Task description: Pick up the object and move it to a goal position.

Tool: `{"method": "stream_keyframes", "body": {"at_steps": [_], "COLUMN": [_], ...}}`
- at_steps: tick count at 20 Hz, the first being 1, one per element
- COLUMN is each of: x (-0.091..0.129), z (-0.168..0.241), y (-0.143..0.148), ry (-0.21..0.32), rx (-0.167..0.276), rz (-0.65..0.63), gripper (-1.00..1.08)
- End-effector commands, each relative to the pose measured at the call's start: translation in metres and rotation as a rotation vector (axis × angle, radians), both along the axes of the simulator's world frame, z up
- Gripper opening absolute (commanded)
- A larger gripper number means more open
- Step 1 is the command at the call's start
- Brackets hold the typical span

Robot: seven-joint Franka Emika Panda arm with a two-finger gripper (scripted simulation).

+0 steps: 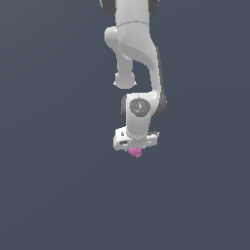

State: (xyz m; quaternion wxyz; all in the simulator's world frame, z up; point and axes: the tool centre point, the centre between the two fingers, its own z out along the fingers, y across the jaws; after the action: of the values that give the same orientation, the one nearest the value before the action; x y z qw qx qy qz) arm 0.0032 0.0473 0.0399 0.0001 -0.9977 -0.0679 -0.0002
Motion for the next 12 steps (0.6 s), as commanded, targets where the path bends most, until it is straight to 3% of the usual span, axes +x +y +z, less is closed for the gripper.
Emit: {"method": "stream_keyframes", "body": {"at_steps": [1,12], "x": [0.000,-0.003], "z": [-0.001,0.028], "y": [0.000,-0.003], "ry": [0.001,0.000], "rx": [0.000,0.000], "rz": [-0.001,0.000], "gripper": [-1.00,-1.00]}}
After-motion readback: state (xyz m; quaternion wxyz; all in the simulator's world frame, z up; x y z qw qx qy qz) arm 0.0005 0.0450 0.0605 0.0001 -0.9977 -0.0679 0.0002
